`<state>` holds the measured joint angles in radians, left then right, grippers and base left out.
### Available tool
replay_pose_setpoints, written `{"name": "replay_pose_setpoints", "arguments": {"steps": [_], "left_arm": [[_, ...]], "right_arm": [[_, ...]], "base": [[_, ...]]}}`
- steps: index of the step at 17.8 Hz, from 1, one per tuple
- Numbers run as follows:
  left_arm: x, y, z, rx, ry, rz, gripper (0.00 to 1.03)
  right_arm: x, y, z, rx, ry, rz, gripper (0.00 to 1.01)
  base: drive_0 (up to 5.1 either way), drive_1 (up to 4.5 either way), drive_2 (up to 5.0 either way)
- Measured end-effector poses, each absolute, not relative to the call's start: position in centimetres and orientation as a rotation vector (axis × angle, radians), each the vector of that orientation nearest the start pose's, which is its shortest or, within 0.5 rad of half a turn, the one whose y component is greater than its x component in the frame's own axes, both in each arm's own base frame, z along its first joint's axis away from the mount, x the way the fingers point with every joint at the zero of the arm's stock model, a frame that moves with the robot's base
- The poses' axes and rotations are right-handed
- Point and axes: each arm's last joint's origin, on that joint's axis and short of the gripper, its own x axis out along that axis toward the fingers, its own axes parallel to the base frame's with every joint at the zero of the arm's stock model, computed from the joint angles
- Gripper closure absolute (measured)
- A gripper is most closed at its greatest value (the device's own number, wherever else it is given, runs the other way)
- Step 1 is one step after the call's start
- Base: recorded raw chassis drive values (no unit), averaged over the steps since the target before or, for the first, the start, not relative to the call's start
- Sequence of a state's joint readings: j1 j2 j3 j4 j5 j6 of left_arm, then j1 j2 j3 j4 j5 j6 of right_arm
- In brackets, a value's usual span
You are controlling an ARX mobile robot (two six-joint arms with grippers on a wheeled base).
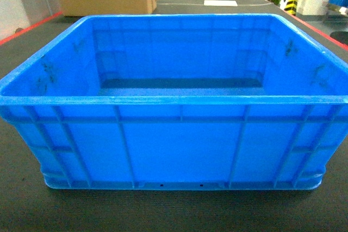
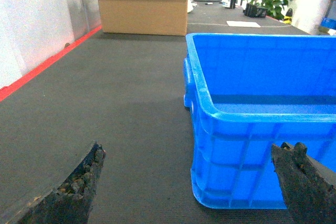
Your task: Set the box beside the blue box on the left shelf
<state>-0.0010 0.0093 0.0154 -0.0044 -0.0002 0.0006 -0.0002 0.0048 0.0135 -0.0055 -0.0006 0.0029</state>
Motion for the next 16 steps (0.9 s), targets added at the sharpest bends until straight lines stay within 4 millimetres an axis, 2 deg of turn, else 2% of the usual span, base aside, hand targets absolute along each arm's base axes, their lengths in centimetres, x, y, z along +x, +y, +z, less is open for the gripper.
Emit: {"name": "replay_pose_setpoints", "arguments": {"steps": [3,5,7,9,10,11,13,16], "left_arm": [[9.7,0.0,16.8,0.001,-0.002,-0.001,0.05],[10.1,0.0,16.3,-0.010,0.121,-0.012,0.05],[11.5,-0.1,18.3,-0.018,0.069,-0.014,0.05],[14.7,-0.2,22.1,-0.018,-0.025,-0.041,0.05],[17.5,-0.6,23.6,-0.012,0.008,-0.069,0.05],[20.8,-0.9,24.3,-0.003,0.084,-0.066,0.05],[26.9,-1.5,23.9,-0.046,0.299,-0.061,0.05],[29.0,-1.7,23.8,-0.060,0.365,-0.038,0.05]], "right_arm": [[9.7,0.0,16.7,0.003,-0.003,0.000,0.03],[10.1,0.1,16.3,-0.013,0.174,-0.011,0.03],[11.2,0.3,18.5,-0.007,0.134,0.009,0.03],[13.9,0.0,21.8,0.011,0.091,0.013,0.03],[15.8,0.1,22.7,0.013,0.133,0.026,0.03],[18.4,0.3,23.6,0.016,0.219,0.033,0.03],[24.1,1.1,24.8,0.034,0.401,0.071,0.03],[26.5,1.5,25.0,0.052,0.451,0.097,0.03]], "base": [[0.0,0.00,0.0],[0.0,0.00,0.0],[0.0,0.00,0.0],[0.0,0.00,0.0],[0.0,0.00,0.0],[0.0,0.00,0.0],[0.0,0.00,0.0],[0.0,0.00,0.0]]}}
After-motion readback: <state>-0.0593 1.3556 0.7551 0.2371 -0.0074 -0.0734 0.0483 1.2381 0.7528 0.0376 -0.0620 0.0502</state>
